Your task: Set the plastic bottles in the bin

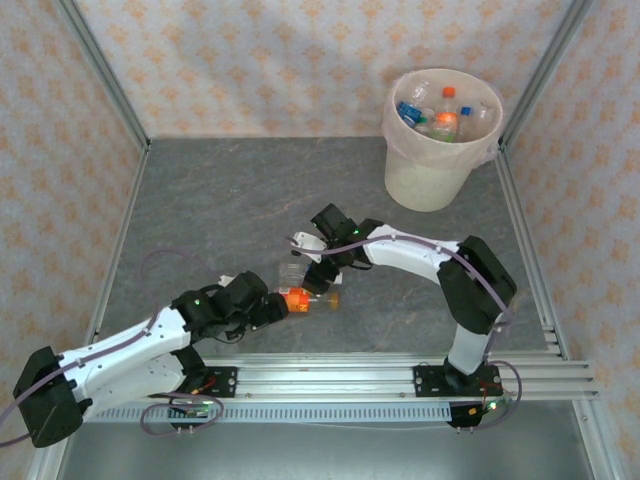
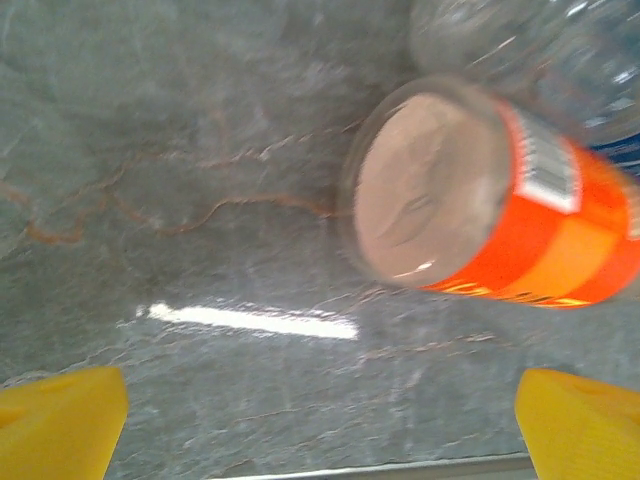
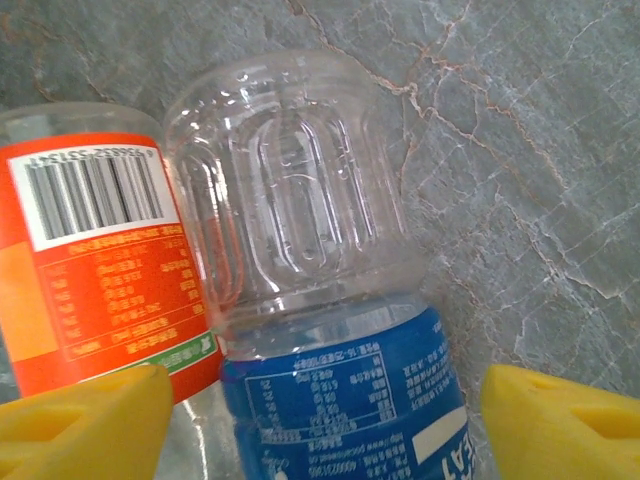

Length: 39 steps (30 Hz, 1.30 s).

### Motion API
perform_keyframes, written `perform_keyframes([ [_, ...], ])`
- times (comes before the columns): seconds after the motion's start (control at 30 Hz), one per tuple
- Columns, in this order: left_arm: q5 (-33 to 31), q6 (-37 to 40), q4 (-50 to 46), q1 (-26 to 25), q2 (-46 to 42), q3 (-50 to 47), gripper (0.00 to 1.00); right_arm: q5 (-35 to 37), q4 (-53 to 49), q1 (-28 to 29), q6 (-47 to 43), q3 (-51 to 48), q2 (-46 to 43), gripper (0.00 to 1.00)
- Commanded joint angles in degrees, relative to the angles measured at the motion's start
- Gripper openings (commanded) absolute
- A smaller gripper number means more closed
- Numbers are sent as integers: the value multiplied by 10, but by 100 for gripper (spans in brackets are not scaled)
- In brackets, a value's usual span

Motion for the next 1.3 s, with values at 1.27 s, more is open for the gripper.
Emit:
perform_keyframes([
  [1.27, -60, 73, 92, 31, 404, 192, 100, 288, 176, -159, 290, -90, -238, 52],
])
